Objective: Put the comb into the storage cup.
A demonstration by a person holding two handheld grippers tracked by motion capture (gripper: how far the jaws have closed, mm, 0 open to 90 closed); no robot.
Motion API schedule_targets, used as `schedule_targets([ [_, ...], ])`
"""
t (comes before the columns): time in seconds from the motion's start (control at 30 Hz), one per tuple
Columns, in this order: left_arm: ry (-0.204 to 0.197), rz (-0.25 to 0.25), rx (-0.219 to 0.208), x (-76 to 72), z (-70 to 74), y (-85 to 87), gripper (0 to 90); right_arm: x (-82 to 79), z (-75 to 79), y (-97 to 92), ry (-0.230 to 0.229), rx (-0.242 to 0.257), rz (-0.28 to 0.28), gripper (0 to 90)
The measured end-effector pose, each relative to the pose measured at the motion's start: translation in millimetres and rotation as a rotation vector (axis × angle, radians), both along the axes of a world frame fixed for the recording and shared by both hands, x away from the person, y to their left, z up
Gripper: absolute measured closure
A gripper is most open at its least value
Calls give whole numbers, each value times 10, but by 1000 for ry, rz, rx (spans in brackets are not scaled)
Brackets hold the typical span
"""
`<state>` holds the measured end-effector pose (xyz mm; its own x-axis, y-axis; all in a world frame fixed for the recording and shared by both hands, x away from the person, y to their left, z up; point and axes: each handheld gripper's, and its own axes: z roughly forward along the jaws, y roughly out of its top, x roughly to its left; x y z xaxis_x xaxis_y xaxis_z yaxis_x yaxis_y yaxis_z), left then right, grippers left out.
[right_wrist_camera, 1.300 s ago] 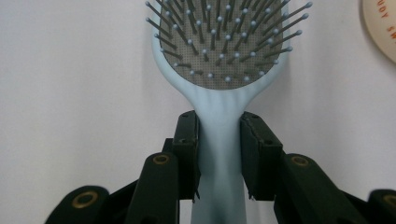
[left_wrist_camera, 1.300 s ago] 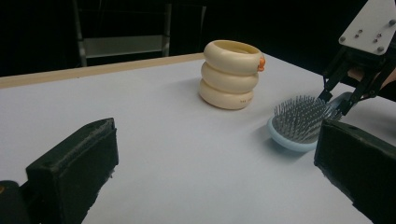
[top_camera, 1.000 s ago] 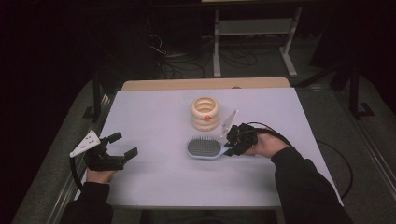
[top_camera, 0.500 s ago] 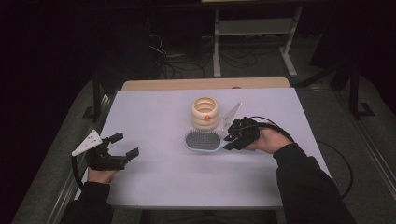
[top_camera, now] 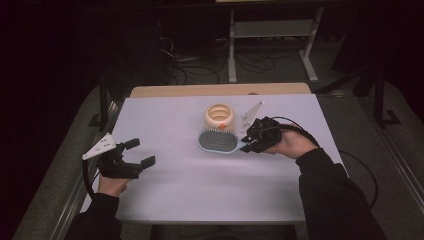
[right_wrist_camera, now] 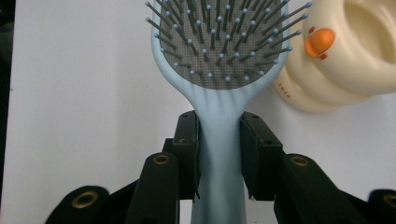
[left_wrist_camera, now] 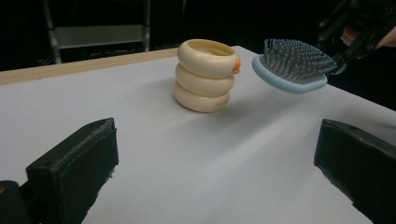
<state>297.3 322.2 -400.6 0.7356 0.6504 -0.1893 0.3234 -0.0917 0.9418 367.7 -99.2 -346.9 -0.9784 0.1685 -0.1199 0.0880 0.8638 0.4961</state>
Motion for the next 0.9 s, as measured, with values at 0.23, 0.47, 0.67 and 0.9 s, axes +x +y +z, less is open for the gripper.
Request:
schedule_targets([
  [0.23,18,-21,0,75,147,-201,0,-12,115,-11,-25,1,-11,680],
  [0.47,46,-48,9,180,220,-412,0,-13,246,-24,-47,16,-20,680],
  [0.67,69,-56,4,299,250,-565,0,-14,368,-18,-69,26,-26,680],
  [0.9,74,-55,-36,360,319,-625,0,-1,470,-12,-97,49,-41,680],
])
